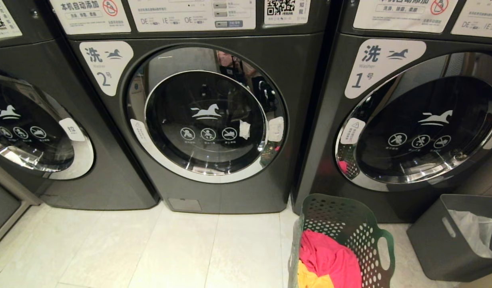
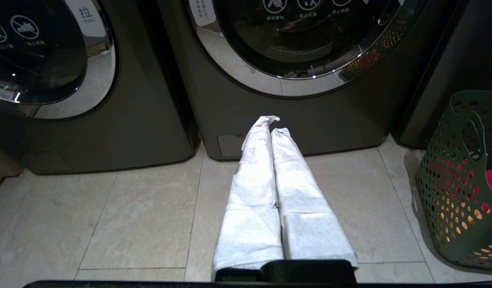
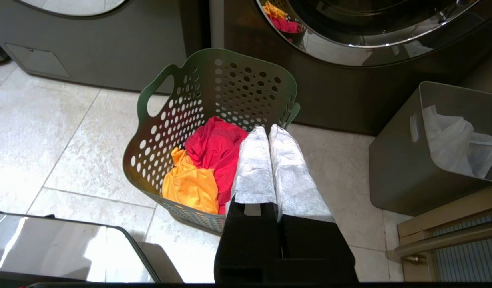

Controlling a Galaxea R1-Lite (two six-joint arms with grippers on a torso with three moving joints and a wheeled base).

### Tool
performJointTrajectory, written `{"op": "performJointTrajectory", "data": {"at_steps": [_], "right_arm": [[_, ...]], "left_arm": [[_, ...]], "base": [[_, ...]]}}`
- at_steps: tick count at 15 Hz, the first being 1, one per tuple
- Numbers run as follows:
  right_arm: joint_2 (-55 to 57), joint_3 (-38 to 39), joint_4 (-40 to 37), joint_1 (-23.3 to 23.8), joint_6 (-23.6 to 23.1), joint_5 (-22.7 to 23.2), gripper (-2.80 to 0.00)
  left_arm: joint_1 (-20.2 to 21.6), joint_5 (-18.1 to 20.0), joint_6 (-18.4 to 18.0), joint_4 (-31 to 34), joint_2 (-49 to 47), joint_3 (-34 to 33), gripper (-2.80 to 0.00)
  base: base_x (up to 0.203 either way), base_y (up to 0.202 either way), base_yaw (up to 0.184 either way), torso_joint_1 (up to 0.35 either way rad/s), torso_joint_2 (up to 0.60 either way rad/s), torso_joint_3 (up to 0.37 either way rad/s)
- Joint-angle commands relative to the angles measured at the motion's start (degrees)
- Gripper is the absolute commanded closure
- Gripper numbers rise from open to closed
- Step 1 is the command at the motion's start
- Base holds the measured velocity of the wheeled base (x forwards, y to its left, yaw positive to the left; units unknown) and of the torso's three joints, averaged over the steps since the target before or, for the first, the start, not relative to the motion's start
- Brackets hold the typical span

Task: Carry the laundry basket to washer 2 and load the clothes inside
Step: Open the lid of the washing machine

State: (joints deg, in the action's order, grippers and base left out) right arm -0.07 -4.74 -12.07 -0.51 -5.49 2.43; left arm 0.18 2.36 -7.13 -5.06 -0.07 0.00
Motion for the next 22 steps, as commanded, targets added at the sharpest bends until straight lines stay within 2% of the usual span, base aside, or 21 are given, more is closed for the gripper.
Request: {"op": "performJointTrajectory", "data": {"at_steps": [1, 8, 22], "right_arm": [[0.0, 0.0, -0.1, 0.0, -0.1, 0.0, 0.0], [0.0, 0.0, -0.1, 0.0, -0.1, 0.0, 0.0], [0.0, 0.0, -0.1, 0.0, -0.1, 0.0, 0.0]], "left_arm": [[0.0, 0.0, -0.2, 0.0, 0.0, -2.0, 0.0], [0.0, 0.2, -0.9, 0.0, 0.0, -2.0, 0.0], [0.0, -0.6, 0.9, 0.0, 0.0, -2.0, 0.0]], "base": [[0.0, 0.0, 0.0, 0.001, 0.0, 0.196], [0.0, 0.0, 0.0, 0.002, 0.0, 0.178], [0.0, 0.0, 0.0, 0.0, 0.0, 0.006]]}}
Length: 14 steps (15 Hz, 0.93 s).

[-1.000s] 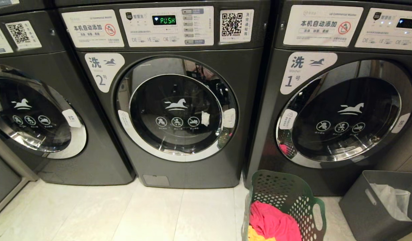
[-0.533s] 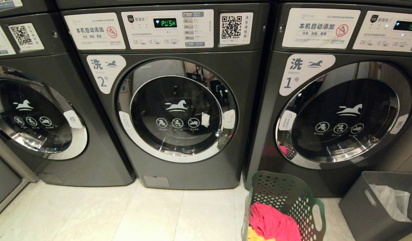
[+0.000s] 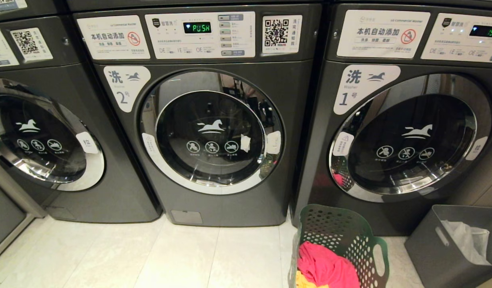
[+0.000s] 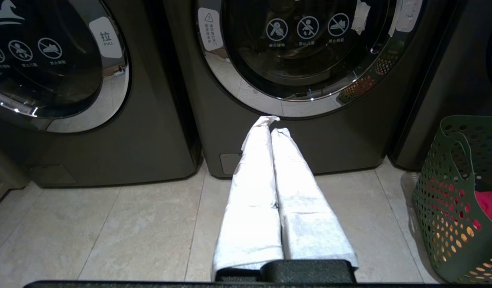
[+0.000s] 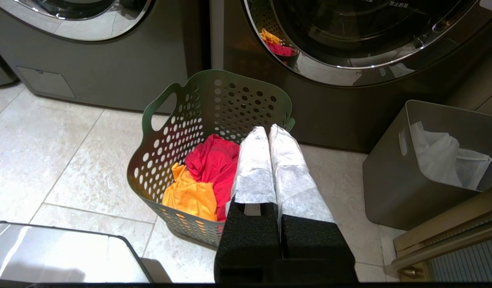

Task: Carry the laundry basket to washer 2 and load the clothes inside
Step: Open the lid of the washing machine

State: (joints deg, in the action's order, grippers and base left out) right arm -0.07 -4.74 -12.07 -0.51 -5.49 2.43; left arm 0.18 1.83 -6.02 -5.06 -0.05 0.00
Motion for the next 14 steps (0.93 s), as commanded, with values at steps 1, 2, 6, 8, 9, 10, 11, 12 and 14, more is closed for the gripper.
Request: {"op": "performJointTrajectory", "data": {"at_steps": [1, 2, 6, 8, 9, 10, 11, 12, 14], "right_arm": [[0.0, 0.0, -0.1, 0.0, -0.1, 0.0, 0.0], [0.0, 0.0, -0.1, 0.0, -0.1, 0.0, 0.0], [0.0, 0.0, -0.1, 0.0, -0.1, 0.0, 0.0], [0.0, 0.3, 0.1, 0.0, -1.0, 0.4, 0.0], [0.0, 0.3, 0.5, 0.0, -0.9, 0.3, 0.0], [0.0, 0.4, 0.7, 0.0, -1.6, 0.5, 0.0], [0.0, 0.4, 0.7, 0.0, -1.6, 0.4, 0.0], [0.0, 0.4, 0.6, 0.0, -1.5, 0.1, 0.0], [0.0, 0.4, 0.6, 0.0, -1.0, 0.1, 0.0]], "left_arm": [[0.0, 0.0, 0.4, 0.0, 0.0, -2.0, 0.0], [0.0, -0.1, 1.2, -0.1, 0.0, -2.1, 0.0], [0.0, 0.2, 1.8, 0.0, 0.0, -2.1, 0.0], [0.0, 0.1, 2.0, 0.0, 0.0, -2.1, 0.0], [0.0, 0.1, 1.9, 0.0, 0.0, -2.1, 0.0], [0.0, 0.3, 1.5, 0.0, 0.0, -2.1, 0.0], [0.0, 0.1, 1.5, 0.0, 0.0, -2.1, 0.0], [0.0, 0.0, 1.6, -0.1, 0.0, -2.2, 0.0], [0.1, 0.1, 1.5, -0.1, 0.0, -2.2, 0.0]], "base": [[0.0, 0.0, 0.0, 0.0, 0.0, 0.0], [0.0, 0.0, 0.0, 0.0, 0.0, 0.0], [0.0, 0.0, 0.0, 0.0, 0.0, 0.0], [0.0, 0.0, 0.0, 0.0, 0.0, 0.0], [0.0, 0.0, 0.0, 0.0, 0.0, 0.0], [0.0, 0.0, 0.0, 0.0, 0.0, 0.0], [0.0, 0.0, 0.0, 0.0, 0.0, 0.0], [0.0, 0.0, 0.0, 0.0, 0.0, 0.0], [0.0, 0.0, 0.0, 0.0, 0.0, 0.0]]}}
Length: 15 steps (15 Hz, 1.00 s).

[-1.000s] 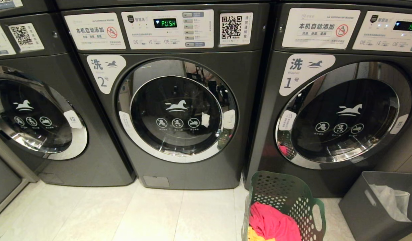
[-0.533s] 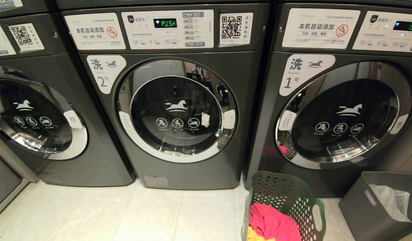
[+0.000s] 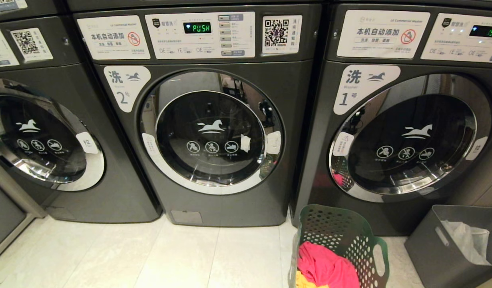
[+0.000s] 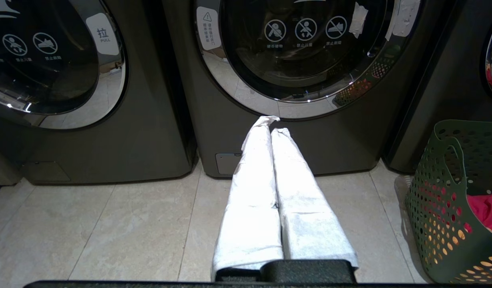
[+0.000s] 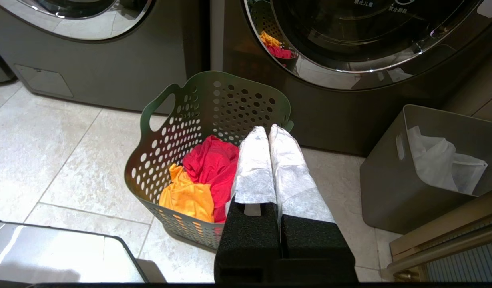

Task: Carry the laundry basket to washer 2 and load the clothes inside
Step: Open the lid of the washing machine

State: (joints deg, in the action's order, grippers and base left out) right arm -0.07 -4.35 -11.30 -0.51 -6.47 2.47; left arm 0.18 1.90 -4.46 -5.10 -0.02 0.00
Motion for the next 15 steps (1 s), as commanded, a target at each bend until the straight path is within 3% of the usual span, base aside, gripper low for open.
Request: {"op": "performJointTrajectory", "data": {"at_steps": [1, 15], "right_arm": [[0.0, 0.0, -0.1, 0.0, 0.0, 0.0, 0.0], [0.0, 0.0, -0.1, 0.0, 0.0, 0.1, 0.0]], "left_arm": [[0.0, 0.0, -0.1, -0.1, -0.1, -2.2, 0.0], [0.0, -0.4, -0.9, -0.1, -0.1, -2.3, 0.0]], "base": [[0.0, 0.0, 0.0, 0.0, 0.0, 0.0], [0.0, 0.0, 0.0, 0.0, 0.0, 0.0]]}}
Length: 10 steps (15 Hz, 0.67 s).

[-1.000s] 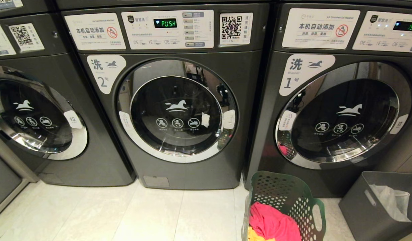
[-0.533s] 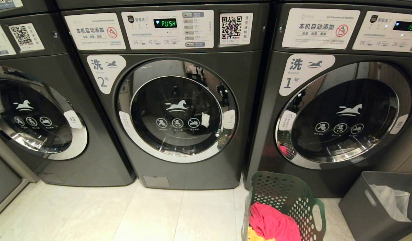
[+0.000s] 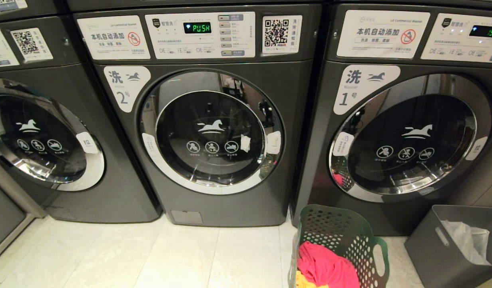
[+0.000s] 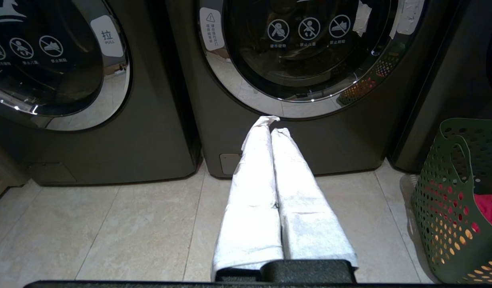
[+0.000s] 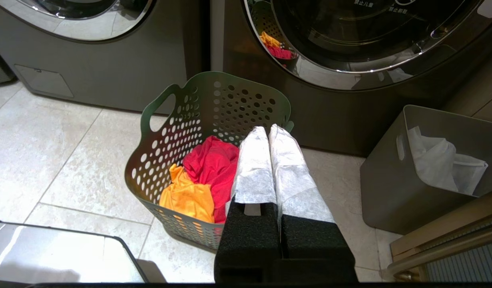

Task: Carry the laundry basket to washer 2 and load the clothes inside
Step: Open the lid of the washing machine

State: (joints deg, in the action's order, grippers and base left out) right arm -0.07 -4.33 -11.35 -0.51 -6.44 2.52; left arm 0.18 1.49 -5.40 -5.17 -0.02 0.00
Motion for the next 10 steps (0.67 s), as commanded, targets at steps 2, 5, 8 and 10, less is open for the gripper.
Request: {"op": "performJointTrajectory", "data": {"at_steps": [2, 5, 8, 10], "right_arm": [[0.0, 0.0, -0.1, 0.0, -0.1, 0.0, 0.0], [0.0, 0.0, -0.1, 0.0, -0.1, 0.0, 0.0], [0.0, 0.0, -0.1, 0.0, -0.1, 0.0, 0.0], [0.0, 0.0, -0.1, 0.0, -0.1, 0.0, 0.0]], "left_arm": [[0.0, 0.0, -0.1, 0.0, -0.1, -2.2, 0.0], [0.0, 0.0, -0.1, 0.0, -0.1, -2.2, 0.0], [0.0, -0.1, -0.1, 0.0, -0.1, -2.2, 0.0], [0.0, -0.1, 0.0, 0.0, -0.1, -2.2, 0.0]], "base": [[0.0, 0.0, 0.0, 0.0, 0.0, 0.0], [0.001, -0.079, -0.003, 0.0, 0.0, 0.002], [0.0, -0.196, -0.001, 0.001, 0.0, 0.003], [0.0, -0.192, 0.001, 0.0, 0.01, 0.002]]}}
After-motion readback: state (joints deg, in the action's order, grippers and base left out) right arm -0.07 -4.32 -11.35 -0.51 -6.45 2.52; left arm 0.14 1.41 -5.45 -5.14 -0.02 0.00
